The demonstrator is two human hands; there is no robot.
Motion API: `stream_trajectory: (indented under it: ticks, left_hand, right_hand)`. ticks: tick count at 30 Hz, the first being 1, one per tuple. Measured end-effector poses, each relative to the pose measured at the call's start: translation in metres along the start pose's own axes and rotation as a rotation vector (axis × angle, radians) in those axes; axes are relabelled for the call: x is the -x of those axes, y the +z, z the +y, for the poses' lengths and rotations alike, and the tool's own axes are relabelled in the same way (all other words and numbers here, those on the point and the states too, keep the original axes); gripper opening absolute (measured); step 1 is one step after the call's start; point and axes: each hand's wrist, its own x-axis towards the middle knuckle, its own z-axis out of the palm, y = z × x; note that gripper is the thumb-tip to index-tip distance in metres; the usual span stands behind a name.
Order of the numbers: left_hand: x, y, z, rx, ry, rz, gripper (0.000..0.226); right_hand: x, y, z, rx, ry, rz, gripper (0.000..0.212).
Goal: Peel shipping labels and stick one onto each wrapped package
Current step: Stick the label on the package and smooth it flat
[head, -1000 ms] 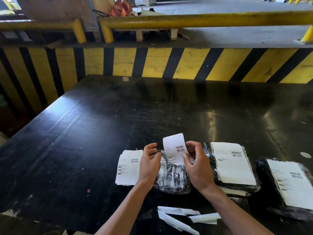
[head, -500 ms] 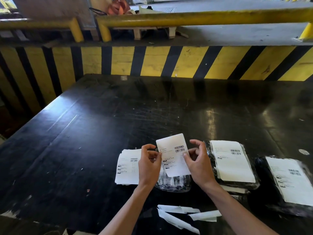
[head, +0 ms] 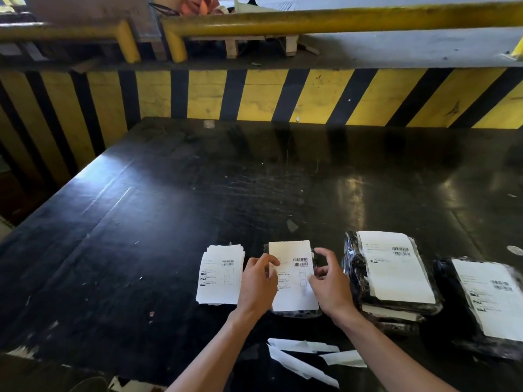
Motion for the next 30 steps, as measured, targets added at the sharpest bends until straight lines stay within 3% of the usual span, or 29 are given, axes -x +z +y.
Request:
stream_trajectory:
  ticks: [5,16,30]
  left_hand:
    - [-0.016,0.005,-0.005,-0.17,-0.08,-0.117,0.023]
    - [-0.049,0.01,-0.011,-0.296,-0.138,-0.289,0.039]
    - [-0.051,0.014,-0.011,-0.382,-0.237,-0.375,0.047]
  right_hand:
    - [-0.008,0.01,0.007,0.099,0.07,-0.05,0.044]
    - [-0.035,0.023,0.002,0.163,0.206,-0.122,0.053]
    - [-0.045,0.029,0.009,0.187,0.293,-0.207,0.06]
